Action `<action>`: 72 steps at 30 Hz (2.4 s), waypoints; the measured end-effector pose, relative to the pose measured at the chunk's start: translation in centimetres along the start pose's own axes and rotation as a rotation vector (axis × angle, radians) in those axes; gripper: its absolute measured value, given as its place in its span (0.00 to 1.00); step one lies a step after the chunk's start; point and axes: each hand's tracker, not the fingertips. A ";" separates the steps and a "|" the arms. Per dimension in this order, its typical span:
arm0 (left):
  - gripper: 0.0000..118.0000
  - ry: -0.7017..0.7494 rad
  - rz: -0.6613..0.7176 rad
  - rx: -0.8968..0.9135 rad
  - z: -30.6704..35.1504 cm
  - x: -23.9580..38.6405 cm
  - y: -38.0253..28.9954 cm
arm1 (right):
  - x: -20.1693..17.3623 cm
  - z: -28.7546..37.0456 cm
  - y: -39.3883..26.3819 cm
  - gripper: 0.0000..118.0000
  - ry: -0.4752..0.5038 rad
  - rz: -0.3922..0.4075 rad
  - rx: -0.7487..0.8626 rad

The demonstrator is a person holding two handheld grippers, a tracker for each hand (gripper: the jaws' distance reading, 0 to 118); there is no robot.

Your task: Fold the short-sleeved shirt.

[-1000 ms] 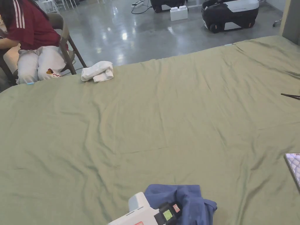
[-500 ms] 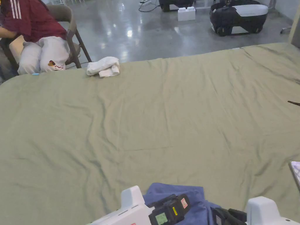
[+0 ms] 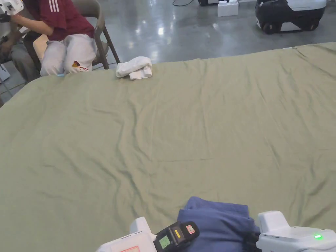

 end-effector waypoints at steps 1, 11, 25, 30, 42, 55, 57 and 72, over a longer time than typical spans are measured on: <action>0.80 0.006 -0.024 -0.004 -0.4 0.3 -0.1 | 0.0 0.0 -0.1 0.00 0.003 -0.007 0.000; 0.22 0.000 -0.065 0.026 0.9 1.1 0.9 | 0.8 3.1 -0.6 0.00 0.140 -0.179 0.087; 0.22 0.457 0.024 0.347 26.7 -11.6 13.6 | 3.0 9.6 -3.2 0.00 0.214 -0.244 0.268; 0.71 0.595 0.039 0.379 25.1 -13.3 14.6 | 3.6 10.5 -3.8 0.00 0.190 -0.265 0.288; 0.73 0.620 -0.623 0.844 26.5 7.9 2.7 | 2.9 16.6 -2.4 0.00 -0.030 -0.071 0.610; 0.35 0.539 -1.060 0.887 21.7 19.7 -6.8 | 0.4 22.5 -1.4 0.00 -0.186 0.068 0.836; 0.10 0.515 -1.036 0.895 21.8 19.8 -7.2 | 0.8 22.3 -1.5 0.00 -0.185 0.048 0.843; 0.00 0.464 -0.900 0.979 23.6 19.5 -6.8 | 0.3 24.0 -2.3 0.00 -0.175 0.032 0.899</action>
